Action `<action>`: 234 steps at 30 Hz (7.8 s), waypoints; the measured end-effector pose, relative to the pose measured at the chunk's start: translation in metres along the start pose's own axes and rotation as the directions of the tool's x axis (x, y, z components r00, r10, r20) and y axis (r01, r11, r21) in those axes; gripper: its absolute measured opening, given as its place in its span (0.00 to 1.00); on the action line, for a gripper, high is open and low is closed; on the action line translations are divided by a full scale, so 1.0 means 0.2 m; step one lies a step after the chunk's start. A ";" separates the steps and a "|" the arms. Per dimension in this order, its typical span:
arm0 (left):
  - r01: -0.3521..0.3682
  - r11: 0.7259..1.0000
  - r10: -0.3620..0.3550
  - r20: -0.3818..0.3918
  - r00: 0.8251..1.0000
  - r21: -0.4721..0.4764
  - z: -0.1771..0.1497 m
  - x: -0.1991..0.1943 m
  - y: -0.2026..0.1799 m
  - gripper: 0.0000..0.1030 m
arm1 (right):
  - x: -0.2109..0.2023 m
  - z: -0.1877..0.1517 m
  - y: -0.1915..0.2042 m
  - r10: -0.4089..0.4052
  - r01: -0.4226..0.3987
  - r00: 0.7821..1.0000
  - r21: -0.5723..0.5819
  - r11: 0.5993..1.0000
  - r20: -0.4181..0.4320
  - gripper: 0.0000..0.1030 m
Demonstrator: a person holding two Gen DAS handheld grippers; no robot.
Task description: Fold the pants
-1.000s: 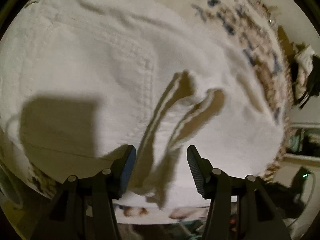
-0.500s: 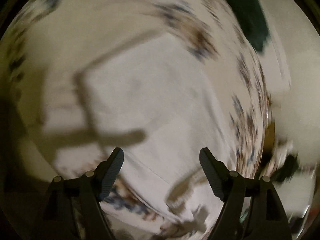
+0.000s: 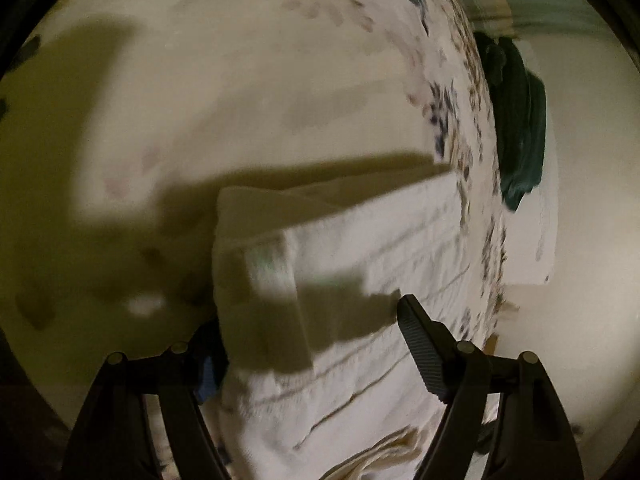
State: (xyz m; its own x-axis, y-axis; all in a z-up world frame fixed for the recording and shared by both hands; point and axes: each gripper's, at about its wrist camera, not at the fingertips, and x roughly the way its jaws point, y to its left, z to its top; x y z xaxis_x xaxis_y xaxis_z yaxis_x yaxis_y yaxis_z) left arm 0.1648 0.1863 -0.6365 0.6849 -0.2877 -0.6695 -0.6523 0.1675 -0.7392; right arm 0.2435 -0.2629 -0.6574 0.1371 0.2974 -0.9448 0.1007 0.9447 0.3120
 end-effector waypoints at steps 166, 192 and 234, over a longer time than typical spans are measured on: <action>0.060 0.723 0.397 -0.486 0.779 0.688 -1.50 0.51 -0.68 0.80 | 0.08 -0.55 -1.36 0.546 -0.584 0.781 0.665 0.466 0.303 0.74; 0.189 0.676 0.314 -0.510 0.801 0.713 -1.54 0.43 -0.82 0.24 | -0.15 -0.42 -1.01 0.353 -0.504 0.863 0.577 0.643 0.361 0.36; 0.203 0.663 0.223 -0.450 0.865 0.720 -0.17 1.54 -1.84 0.25 | 0.21 1.56 0.02 0.303 -0.456 0.840 0.284 0.843 0.449 0.37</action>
State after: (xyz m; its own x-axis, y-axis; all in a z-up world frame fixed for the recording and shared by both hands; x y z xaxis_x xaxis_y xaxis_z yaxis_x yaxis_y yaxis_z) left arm 0.6043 0.0036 -0.5687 0.3007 -0.6355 -0.7112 -0.0592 0.7318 -0.6789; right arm 0.5568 -0.2897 -0.6647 0.5884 0.4746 -0.6546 0.3025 0.6216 0.7226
